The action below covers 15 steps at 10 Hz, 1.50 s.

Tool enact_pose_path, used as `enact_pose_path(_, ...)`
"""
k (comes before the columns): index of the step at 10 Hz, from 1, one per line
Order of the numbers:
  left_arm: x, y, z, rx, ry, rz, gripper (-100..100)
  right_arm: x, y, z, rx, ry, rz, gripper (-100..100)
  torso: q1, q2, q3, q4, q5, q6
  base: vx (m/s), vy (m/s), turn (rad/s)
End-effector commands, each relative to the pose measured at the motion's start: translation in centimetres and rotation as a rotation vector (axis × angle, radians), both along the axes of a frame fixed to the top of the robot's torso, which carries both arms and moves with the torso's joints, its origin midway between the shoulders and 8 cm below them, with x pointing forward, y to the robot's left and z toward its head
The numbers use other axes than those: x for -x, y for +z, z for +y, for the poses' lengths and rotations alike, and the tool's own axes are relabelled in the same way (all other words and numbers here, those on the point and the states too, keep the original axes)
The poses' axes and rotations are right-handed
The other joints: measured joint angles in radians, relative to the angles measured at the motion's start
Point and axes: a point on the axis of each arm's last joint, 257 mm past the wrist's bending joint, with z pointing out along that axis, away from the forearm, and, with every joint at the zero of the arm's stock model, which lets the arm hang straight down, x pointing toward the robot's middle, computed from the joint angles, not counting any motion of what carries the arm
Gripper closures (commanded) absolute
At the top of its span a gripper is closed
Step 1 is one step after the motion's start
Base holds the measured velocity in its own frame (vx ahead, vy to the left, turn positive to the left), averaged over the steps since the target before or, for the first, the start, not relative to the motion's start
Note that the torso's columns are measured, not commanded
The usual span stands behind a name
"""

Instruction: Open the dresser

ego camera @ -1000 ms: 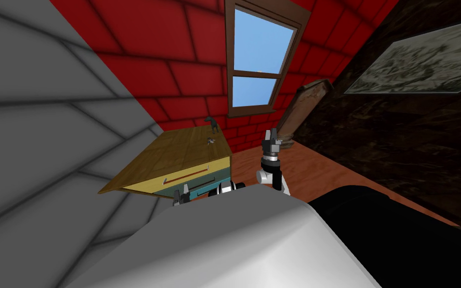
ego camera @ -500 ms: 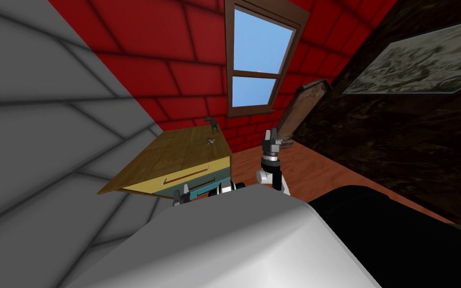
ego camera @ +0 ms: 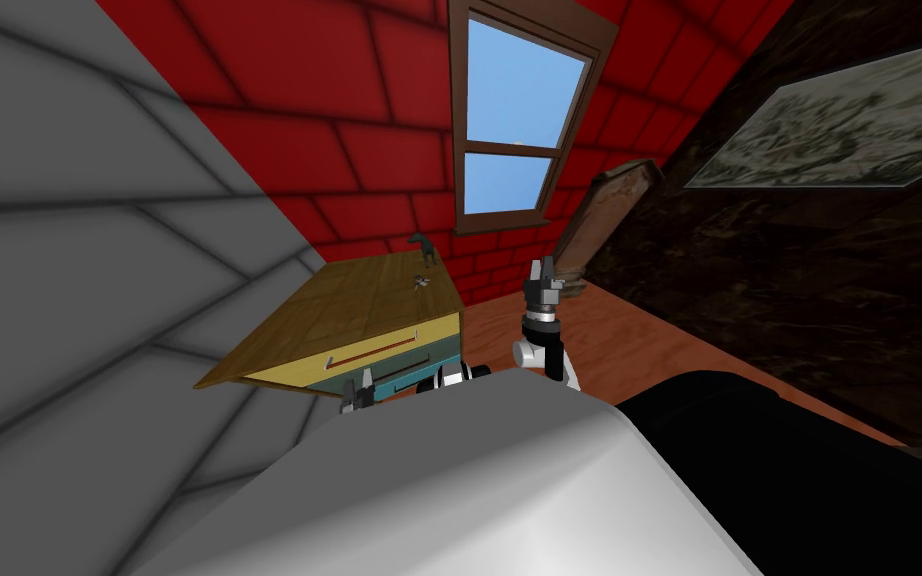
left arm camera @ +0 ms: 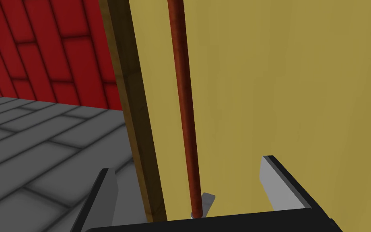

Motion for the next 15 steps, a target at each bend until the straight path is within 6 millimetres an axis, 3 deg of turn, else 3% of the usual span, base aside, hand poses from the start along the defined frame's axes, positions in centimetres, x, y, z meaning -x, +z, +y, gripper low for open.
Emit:
enact_pose_path(1, -1.5, 1.1, 0.9, -0.004, -0.010, -0.014, -100, 0.0, 0.0, 0.0, 0.000, 0.000, 0.000, 0, 0.000, 0.000, 0.000, 0.000, 0.000, 0.000, 0.007, -0.033, 0.009)
enact_pose_path(3, -2.4, 1.6, 1.3, -0.004, -0.015, -0.017, -100, 0.0, 0.0, 0.0, 0.000, 0.000, 0.000, 0, -0.001, 0.000, 0.000, 0.000, 0.000, 0.000, 0.001, -0.046, 0.004)
enact_pose_path(7, -3.5, 1.8, -0.2, 0.080, 0.010, -0.035, -100, 0.0, 0.0, 0.0, 0.000, 0.000, 0.000, 0, 0.001, 0.000, 0.000, 0.000, 0.000, 0.000, 0.004, -0.025, 0.003)
enact_pose_path(15, -7.5, 3.8, 1.6, 0.070, 0.000, -0.032, -100, 0.0, 0.0, 0.0, 0.000, 0.000, 0.000, 0, 0.001, 0.000, 0.000, 0.000, 0.000, 0.000, -0.018, -0.019, 0.008)
